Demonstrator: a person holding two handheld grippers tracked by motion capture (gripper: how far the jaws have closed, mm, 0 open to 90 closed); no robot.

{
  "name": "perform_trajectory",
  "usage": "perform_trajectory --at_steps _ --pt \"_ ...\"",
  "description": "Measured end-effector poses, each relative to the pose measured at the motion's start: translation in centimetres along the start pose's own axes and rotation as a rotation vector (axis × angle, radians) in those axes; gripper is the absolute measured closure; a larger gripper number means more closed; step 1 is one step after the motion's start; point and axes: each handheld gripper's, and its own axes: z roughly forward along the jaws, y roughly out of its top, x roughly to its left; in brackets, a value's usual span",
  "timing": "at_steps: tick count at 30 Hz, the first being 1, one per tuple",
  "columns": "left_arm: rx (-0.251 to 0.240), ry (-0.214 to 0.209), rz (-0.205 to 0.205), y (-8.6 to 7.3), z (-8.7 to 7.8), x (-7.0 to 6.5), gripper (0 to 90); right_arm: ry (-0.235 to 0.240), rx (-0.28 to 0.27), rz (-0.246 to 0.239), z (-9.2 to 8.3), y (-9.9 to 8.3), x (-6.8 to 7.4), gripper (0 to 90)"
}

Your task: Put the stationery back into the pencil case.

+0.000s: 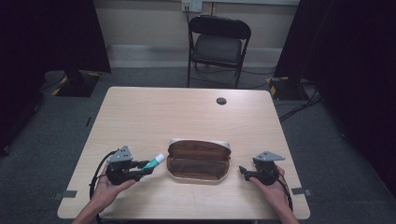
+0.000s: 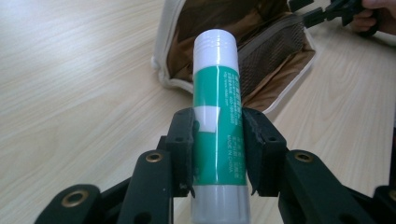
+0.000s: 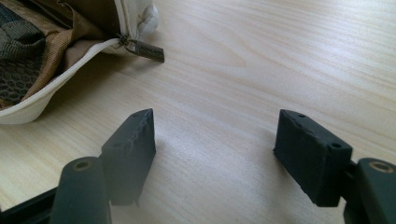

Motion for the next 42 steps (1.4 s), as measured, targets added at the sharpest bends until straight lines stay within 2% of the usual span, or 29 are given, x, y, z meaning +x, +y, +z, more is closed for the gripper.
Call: perform_trajectory --at_steps 8,10,12,17,19,21,23,24,27,29,30,31,35,37,42 --pt "-0.004 -0.028 0.025 1.1 0.7 -2.1 66.1 0.001 0.000 -0.001 0.0 0.0 0.0 28.2" --pt "-0.002 -0.049 0.056 1.7 0.9 -3.1 66.1 0.001 0.000 0.000 0.0 0.0 0.0 28.2" --pt "0.001 -0.064 0.077 2.3 1.4 -4.0 66.1 0.001 0.000 0.000 0.0 0.0 0.0 28.2" --pt "0.036 -0.070 0.108 3.2 3.1 -4.6 66.1 0.001 0.000 -0.001 0.0 0.0 0.0 28.3" --pt "0.058 -0.095 0.111 3.6 3.9 -4.8 66.1 0.002 -0.001 -0.002 0.0 0.0 0.0 28.2" --pt "0.073 -0.095 0.125 4.5 5.1 -5.1 66.1 0.009 0.000 -0.006 0.0 0.0 -0.1 28.2" --pt "0.078 -0.097 0.132 4.8 5.4 -5.2 66.1 0.010 0.000 -0.007 0.0 0.0 -0.1 28.2" --pt "0.101 -0.092 0.143 5.3 5.8 -5.3 66.1 0.009 0.001 -0.007 0.0 0.0 -0.1 28.2" --pt "0.090 -0.096 0.139 6.2 6.2 -5.3 66.1 0.009 0.001 -0.007 0.0 0.0 -0.1 28.2" --pt "0.094 -0.073 0.167 6.9 6.6 -5.6 66.1 0.012 0.000 -0.009 0.0 0.0 -0.1 28.1" --pt "0.087 -0.089 0.161 7.1 6.9 -5.7 66.1 0.014 0.000 -0.010 0.0 0.0 -0.1 28.1" --pt "0.096 -0.088 0.178 7.6 7.4 -5.9 66.1 0.015 0.001 -0.011 0.0 0.0 -0.2 28.1" --pt "0.084 -0.095 0.164 8.2 8.4 -5.7 66.1 0.015 0.001 -0.012 0.0 0.0 -0.2 28.0" --pt "0.080 -0.070 0.166 8.3 9.0 -5.5 66.0 0.015 0.001 -0.012 0.0 0.0 -0.2 28.1" --pt "0.115 -0.074 0.151 8.2 10.0 -5.0 66.0 0.015 0.001 -0.012 0.0 0.0 -0.2 28.1"
